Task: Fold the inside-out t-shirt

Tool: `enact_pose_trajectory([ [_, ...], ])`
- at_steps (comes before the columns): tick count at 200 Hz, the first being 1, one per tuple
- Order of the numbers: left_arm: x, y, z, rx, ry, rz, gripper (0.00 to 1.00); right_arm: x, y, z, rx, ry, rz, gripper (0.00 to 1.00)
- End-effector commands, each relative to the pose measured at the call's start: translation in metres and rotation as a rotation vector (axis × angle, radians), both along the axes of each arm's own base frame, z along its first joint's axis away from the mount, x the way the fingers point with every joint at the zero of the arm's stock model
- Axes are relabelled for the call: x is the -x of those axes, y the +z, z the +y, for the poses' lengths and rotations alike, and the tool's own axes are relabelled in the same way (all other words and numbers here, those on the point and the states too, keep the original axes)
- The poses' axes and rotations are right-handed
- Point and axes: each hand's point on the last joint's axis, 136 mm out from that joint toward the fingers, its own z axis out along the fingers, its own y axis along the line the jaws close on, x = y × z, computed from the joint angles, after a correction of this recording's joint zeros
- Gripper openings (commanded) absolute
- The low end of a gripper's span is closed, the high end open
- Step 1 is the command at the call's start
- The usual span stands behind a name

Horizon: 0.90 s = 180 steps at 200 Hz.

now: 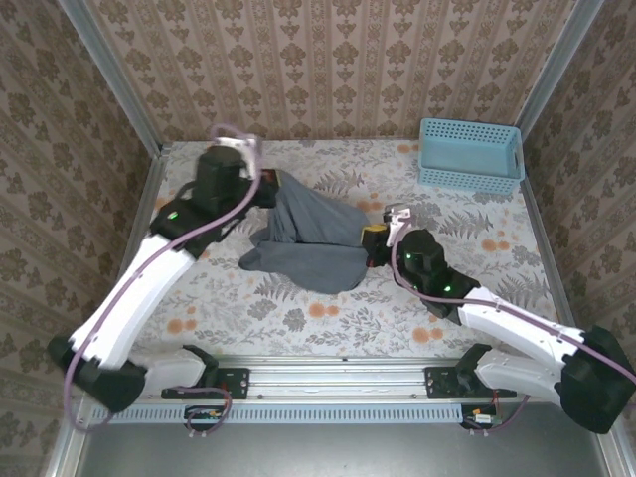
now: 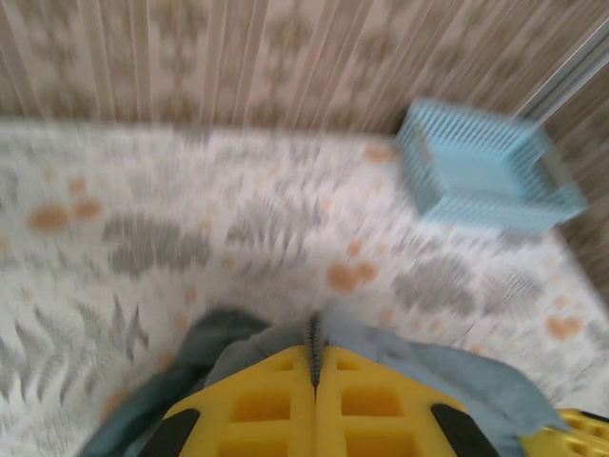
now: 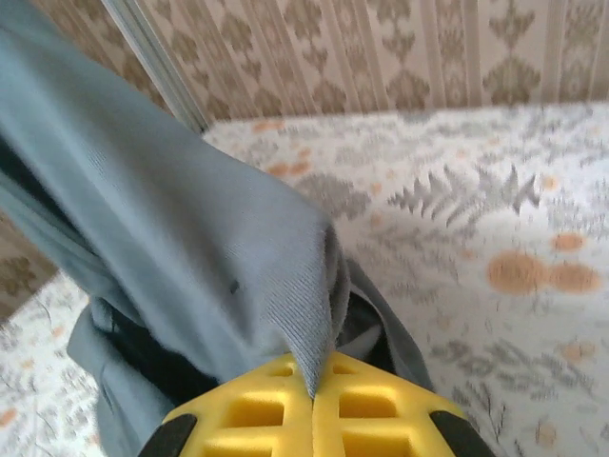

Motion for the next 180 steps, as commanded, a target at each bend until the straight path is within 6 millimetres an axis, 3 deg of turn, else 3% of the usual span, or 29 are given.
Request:
enact_pose_trajectory([
  [1, 0.000, 0.012, 0.023, -0.015, 0.045, -0.061, 0.00, 0.001, 0.002, -0.004, -0.006, 0.025, 0.017, 0.00],
  [36, -0.008, -0.043, 0.034, 0.006, 0.057, 0.087, 0.00, 0.002, -0.049, -0.007, 0.013, 0.014, 0.142, 0.00],
  [51, -0.005, -0.054, 0.024, 0.028, -0.008, 0.121, 0.00, 0.001, -0.069, -0.011, 0.052, -0.013, 0.203, 0.00],
  [67, -0.001, -0.058, 0.010, 0.042, -0.083, 0.139, 0.00, 0.001, -0.078, -0.010, 0.100, 0.001, 0.236, 0.32],
  [81, 0.002, -0.060, 0.005, 0.035, -0.118, 0.139, 0.00, 0.001, -0.074, -0.003, 0.124, 0.040, 0.240, 0.60],
  [102, 0.012, -0.068, 0.011, -0.001, -0.110, 0.125, 0.00, -0.003, -0.060, 0.005, 0.142, 0.077, 0.227, 0.78],
  [125, 0.030, -0.091, 0.032, -0.037, -0.041, 0.149, 0.00, -0.019, -0.047, 0.011, 0.159, 0.081, 0.272, 0.79],
  [153, 0.059, -0.149, 0.051, -0.045, 0.007, 0.274, 0.00, -0.043, -0.046, 0.021, 0.186, 0.065, 0.346, 0.80],
  [159, 0.065, -0.162, 0.055, -0.047, 0.019, 0.306, 0.00, -0.051, -0.059, 0.026, 0.208, 0.067, 0.382, 0.80],
  [180, 0.084, -0.203, 0.073, -0.085, 0.088, 0.409, 0.00, -0.071, -0.078, 0.040, 0.238, 0.059, 0.456, 0.79],
])
